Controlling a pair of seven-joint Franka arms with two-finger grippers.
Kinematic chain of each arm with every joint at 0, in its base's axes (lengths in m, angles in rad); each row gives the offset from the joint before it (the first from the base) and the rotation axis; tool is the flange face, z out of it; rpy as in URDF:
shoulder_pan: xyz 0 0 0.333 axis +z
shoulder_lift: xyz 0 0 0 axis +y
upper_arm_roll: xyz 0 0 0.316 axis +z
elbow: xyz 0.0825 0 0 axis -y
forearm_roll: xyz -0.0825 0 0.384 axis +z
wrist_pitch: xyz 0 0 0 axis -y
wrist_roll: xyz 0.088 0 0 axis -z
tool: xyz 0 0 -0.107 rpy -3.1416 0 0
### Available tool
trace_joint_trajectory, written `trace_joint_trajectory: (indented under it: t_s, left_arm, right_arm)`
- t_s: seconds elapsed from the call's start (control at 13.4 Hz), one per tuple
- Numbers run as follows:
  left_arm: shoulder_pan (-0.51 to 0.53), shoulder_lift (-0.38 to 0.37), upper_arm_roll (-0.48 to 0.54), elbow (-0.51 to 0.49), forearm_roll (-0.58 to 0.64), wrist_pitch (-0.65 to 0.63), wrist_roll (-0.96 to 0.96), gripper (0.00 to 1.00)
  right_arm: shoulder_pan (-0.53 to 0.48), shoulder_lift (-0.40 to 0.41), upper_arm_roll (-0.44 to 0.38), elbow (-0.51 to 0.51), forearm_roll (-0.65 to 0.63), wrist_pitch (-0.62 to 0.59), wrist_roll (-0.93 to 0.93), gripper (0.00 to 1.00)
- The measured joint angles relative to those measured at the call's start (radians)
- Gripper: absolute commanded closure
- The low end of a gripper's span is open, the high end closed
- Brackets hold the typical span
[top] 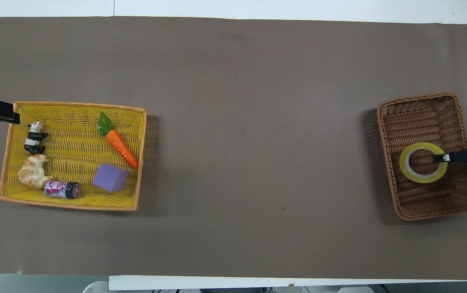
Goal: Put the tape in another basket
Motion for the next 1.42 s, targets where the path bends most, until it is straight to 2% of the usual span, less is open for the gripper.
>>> trace_joint_trajectory:
  t_s: [0.22, 0.3, 0.37, 0.45, 0.52, 1.12, 1.42]
  left_arm:
    - [0.001, 0.0, 0.003, -0.002, 0.001, 0.001, 0.038, 0.0]
    - [0.001, -0.001, 0.003, -0.002, 0.001, 0.001, 0.047, 0.0]
    - [0.001, -0.002, 0.003, -0.002, 0.001, 0.001, 0.057, 0.0]
    - [0.001, -0.002, 0.003, -0.002, 0.001, 0.001, 0.078, 0.0]
    - [0.001, -0.002, 0.004, -0.002, 0.002, 0.001, 0.102, 0.0]
    - [0.001, -0.002, 0.006, -0.005, 0.002, -0.002, 0.127, 0.0]
    - [0.001, -0.002, 0.006, -0.006, 0.003, -0.003, 0.127, 0.0]
  right_arm:
    - [0.01, 0.0, 0.0, -0.024, -0.001, 0.033, -0.001, 0.99]
    - [0.01, 0.0, 0.0, -0.025, 0.0, 0.037, -0.001, 0.95]
    - [0.011, -0.001, 0.0, -0.025, -0.005, 0.041, -0.001, 0.78]
    - [0.013, -0.002, 0.001, -0.024, -0.016, 0.047, -0.002, 0.45]
    - [0.021, -0.004, 0.002, -0.024, -0.024, 0.056, -0.002, 0.0]
    - [0.062, -0.012, 0.001, -0.012, -0.18, 0.192, -0.004, 0.0]
    - [0.173, -0.106, 0.002, 0.026, -0.315, 0.224, 0.057, 0.0]
